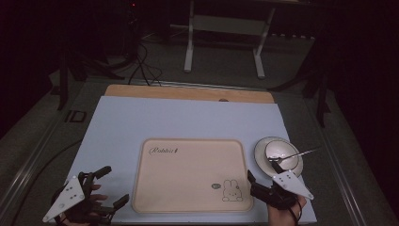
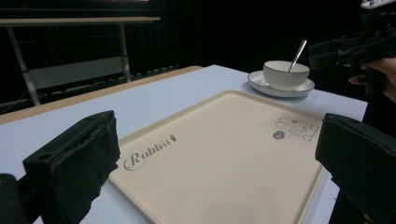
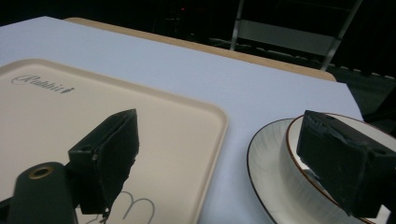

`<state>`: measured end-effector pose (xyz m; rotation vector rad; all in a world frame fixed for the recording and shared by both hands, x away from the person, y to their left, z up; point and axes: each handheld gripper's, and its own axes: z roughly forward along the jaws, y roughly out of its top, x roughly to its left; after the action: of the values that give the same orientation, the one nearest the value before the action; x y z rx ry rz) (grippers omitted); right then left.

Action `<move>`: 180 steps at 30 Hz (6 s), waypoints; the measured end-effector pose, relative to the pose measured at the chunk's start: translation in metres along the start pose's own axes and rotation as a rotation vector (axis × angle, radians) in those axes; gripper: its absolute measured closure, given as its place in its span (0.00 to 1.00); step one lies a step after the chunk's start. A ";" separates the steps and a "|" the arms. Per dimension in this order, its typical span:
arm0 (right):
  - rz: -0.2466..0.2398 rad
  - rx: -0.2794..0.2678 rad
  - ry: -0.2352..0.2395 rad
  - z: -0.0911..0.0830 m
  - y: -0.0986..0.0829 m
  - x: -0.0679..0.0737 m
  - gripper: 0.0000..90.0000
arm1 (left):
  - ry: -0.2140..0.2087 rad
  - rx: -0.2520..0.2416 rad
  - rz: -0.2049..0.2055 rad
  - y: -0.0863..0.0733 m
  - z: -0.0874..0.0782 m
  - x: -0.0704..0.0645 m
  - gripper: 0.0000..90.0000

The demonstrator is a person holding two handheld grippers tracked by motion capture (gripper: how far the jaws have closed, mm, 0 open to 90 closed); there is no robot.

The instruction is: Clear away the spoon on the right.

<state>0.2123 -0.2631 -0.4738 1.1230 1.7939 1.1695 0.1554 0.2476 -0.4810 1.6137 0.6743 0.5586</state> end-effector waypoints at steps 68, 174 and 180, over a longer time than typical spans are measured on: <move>0.074 -0.113 0.067 -0.002 0.079 -0.103 0.12 | -0.011 0.003 0.035 -0.001 -0.001 -0.005 0.00; 0.317 0.090 0.162 0.006 0.060 -0.199 1.00 | -0.014 0.018 0.069 -0.002 0.002 -0.009 0.00; 0.274 0.082 0.184 -0.003 0.080 -0.199 1.00 | -0.013 0.019 0.067 -0.002 0.002 -0.008 0.00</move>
<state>0.3065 -0.4303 -0.3783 1.3816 1.8823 1.4080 0.1507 0.2404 -0.4830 1.6615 0.6195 0.5917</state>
